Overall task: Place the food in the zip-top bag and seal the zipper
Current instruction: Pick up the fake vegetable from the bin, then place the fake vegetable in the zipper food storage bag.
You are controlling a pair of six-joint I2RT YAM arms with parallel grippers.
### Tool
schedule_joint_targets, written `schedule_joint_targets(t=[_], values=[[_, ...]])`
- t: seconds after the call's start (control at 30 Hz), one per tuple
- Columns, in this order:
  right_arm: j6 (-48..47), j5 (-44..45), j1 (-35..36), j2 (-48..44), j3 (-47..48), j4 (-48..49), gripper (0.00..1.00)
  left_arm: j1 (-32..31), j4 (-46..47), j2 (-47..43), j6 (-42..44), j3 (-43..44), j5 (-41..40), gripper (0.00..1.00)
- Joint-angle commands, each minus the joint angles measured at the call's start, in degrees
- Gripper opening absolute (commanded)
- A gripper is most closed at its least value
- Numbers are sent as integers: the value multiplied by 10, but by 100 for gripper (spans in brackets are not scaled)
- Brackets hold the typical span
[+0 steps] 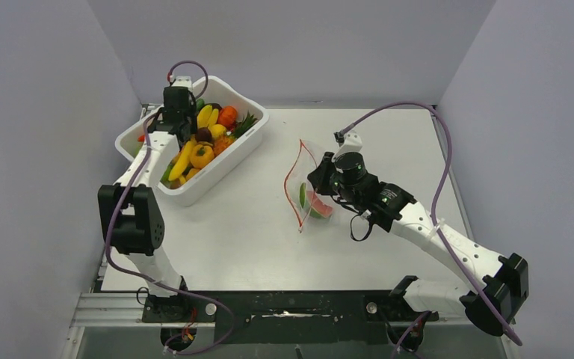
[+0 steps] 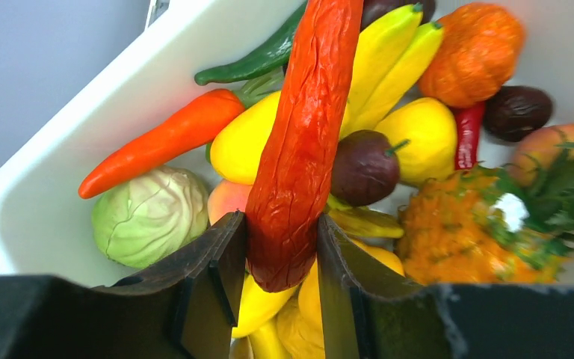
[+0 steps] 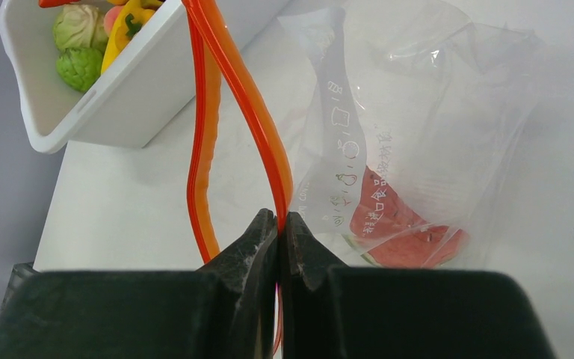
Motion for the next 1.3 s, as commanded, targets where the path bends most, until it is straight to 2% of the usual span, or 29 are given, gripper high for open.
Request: schedule_joint_targets(t=[0.0,0.13,0.23,0.47,0.6,0.8,0.93,1.07,1.27], values=[[11,-3,4,-22,-7,48,0,-2,-26,-71,-47,-15,51,13],[15,-5,4,-21,-10,52,0,-4,-40,-132,-67,-51,97,12],[25,-9,2,-20,-15,61,0,-6,-30,-187,-89,-89,169,12],[57,-29,-4,-14,-21,91,0,-13,63,-329,-154,-215,346,12],[79,-43,-9,-9,-20,110,0,-14,124,-401,-208,-281,408,12],[118,-53,-12,-6,-27,141,0,-17,237,-471,-342,-379,518,10],[148,-56,-12,-6,-35,168,0,-26,367,-497,-459,-444,574,10],[168,-59,-12,-3,-40,188,0,-57,497,-507,-563,-489,590,9],[185,-61,-12,2,-40,207,0,-144,511,-508,-554,-490,534,8]])
